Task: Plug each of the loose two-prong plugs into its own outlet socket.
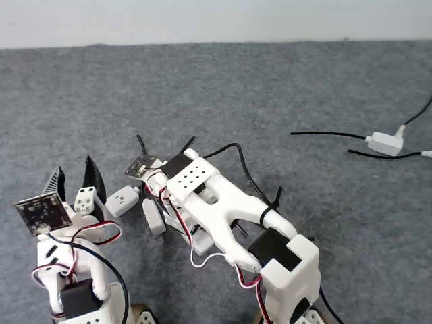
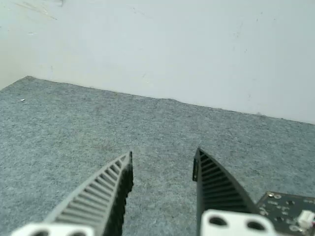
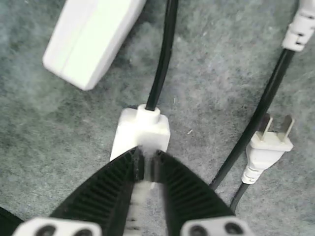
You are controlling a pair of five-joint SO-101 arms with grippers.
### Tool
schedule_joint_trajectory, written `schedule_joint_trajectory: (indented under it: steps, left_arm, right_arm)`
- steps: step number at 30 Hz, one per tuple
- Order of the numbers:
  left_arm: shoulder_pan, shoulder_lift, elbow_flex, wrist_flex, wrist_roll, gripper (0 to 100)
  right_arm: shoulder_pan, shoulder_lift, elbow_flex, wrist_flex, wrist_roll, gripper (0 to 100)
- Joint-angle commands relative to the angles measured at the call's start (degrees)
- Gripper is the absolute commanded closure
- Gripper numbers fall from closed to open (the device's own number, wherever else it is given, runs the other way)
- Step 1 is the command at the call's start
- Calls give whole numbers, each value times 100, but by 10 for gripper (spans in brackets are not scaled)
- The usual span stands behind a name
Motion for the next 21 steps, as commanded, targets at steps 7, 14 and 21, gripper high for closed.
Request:
schedule_joint_trajectory:
  steps: [7,14,21]
  left_arm:
    - [35,-88,-84,-158,-97,797]
    - [44,-88,-84,-158,-97,797]
    - [35,-88,-84,-158,-97,797]
  right_arm:
    - [136,-13,-18,48,44,552]
    - [110,-40,202,4,35,530]
    - [84,-84,-246,251,35,530]
